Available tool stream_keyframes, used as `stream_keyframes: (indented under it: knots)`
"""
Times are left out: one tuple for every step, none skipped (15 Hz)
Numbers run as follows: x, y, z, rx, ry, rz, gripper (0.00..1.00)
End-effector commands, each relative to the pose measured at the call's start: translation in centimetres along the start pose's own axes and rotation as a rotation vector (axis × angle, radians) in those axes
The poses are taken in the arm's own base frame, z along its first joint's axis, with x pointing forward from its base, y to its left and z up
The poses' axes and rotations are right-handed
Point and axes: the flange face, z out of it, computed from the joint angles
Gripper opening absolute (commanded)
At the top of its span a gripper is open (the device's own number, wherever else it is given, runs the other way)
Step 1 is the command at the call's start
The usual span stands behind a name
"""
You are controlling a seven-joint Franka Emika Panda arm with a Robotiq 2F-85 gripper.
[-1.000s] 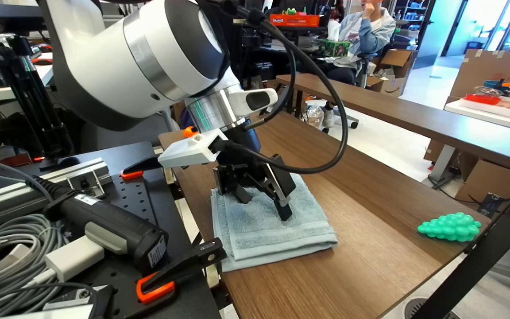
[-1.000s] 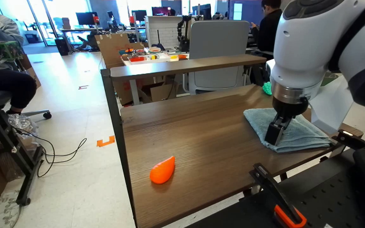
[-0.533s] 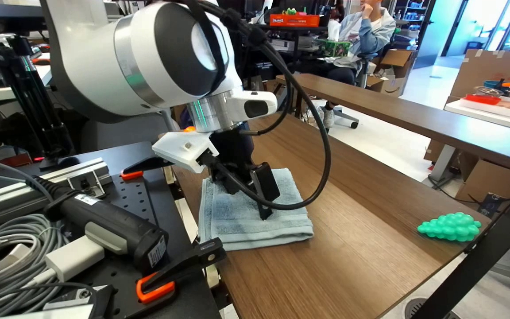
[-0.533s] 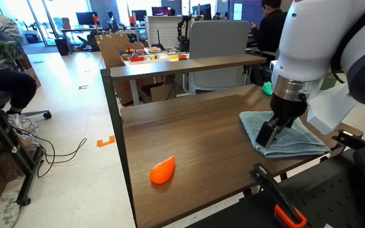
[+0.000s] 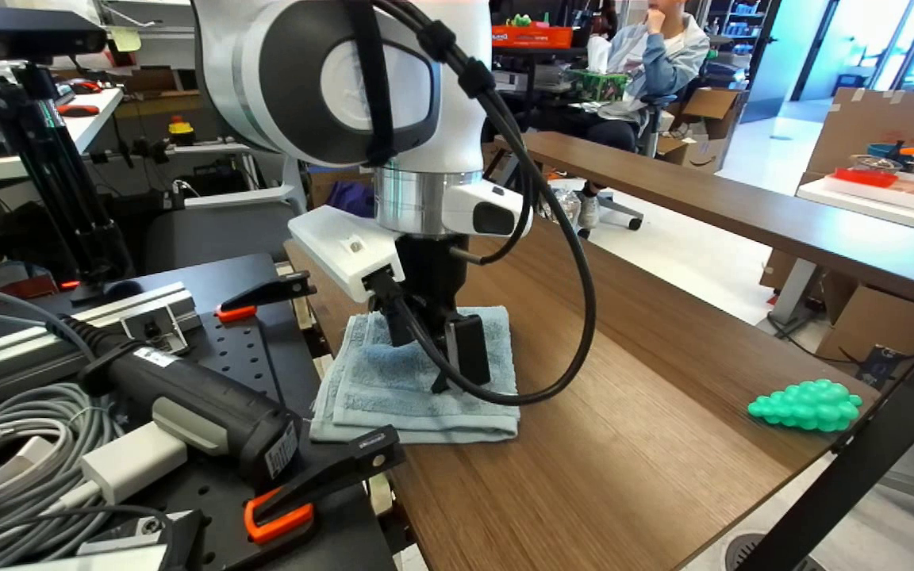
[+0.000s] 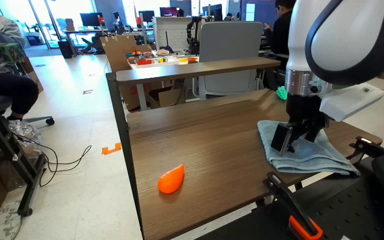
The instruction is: Use the cloth to wipe
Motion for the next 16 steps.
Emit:
stream_keyframes:
  knots:
    - [0.1, 0.2, -0.1, -0.002, 0.003, 0.003, 1.0]
    - [0.0, 0.0, 0.0, -0.004, 0.001, -0.001, 1.0]
    - [-0.1, -0.2, 0.0, -0.005, 0.001, -0.005, 1.0]
    - [-0.1, -0.2, 0.0, -0.006, 0.0, -0.007, 1.0]
    - [-0.1, -0.3, 0.0, -0.006, 0.0, -0.007, 1.0]
    - [-0.1, -0.2, 0.0, -0.006, 0.0, -0.007, 1.0]
    - [0.5, -0.4, 0.2, -0.013, 0.004, -0.003, 1.0]
    - [1.4, -0.2, 0.7, -0.009, 0.01, 0.023, 1.0]
    - [1.9, 0.1, 0.6, -0.003, 0.002, 0.044, 1.0]
    - [2.7, 0.8, 0.7, 0.012, 0.0, 0.082, 1.0]
    - [3.5, 1.5, 0.9, 0.028, -0.009, 0.116, 1.0]
    - [4.1, 2.5, 0.7, 0.037, -0.02, 0.159, 1.0]
    - [4.9, 3.5, 1.2, 0.046, -0.037, 0.196, 1.0]
    - [5.1, 4.5, 1.4, 0.041, -0.056, 0.23, 1.0]
    - [5.4, 5.6, 1.9, 0.035, -0.069, 0.259, 1.0]
    - [5.5, 6.8, 2.3, 0.026, -0.077, 0.285, 1.0]
